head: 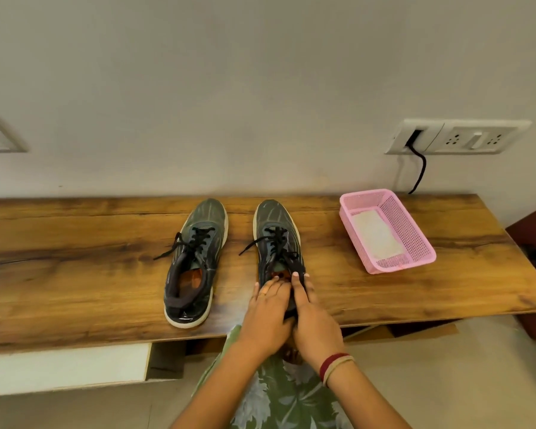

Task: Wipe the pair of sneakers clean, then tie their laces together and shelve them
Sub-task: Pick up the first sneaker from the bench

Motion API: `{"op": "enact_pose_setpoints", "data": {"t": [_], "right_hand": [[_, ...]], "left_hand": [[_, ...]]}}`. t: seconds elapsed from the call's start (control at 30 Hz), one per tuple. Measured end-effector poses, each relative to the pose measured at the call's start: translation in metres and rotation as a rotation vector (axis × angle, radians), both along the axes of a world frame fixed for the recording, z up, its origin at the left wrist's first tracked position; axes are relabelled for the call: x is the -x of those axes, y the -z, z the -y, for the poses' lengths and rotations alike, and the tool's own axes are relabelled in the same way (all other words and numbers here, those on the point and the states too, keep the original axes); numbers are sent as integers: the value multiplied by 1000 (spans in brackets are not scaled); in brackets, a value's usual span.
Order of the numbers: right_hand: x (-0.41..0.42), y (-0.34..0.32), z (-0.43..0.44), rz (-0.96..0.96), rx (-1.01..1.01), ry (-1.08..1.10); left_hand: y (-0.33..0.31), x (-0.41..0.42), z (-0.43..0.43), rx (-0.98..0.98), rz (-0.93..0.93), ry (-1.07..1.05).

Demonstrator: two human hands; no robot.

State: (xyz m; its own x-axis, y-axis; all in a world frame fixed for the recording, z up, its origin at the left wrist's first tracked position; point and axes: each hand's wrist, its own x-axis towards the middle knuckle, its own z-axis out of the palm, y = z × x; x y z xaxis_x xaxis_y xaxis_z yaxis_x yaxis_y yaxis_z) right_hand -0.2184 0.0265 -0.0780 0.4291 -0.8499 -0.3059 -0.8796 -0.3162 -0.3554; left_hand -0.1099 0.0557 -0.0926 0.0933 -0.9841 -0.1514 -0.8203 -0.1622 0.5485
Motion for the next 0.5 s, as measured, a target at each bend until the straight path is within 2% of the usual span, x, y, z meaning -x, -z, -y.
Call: {"op": "enact_pose_setpoints", "data": {"t": [0.1,0.17,0.27,0.37,0.5], "right_hand": [[15,0,16,279,-170,-38],[30,-9,34,487,-267,22],[57,-27,79,632,-81,192],[83,-33,139,607,149,357],[114,-17,199,421,134,500]], "left_hand": [[-1,2,2,24,-13,-33],[0,1,1,51,-7,-31],[4,2,2,45,-21,-29],[7,1,2,60,-31,-38],[6,5,3,63,19,-69]]}}
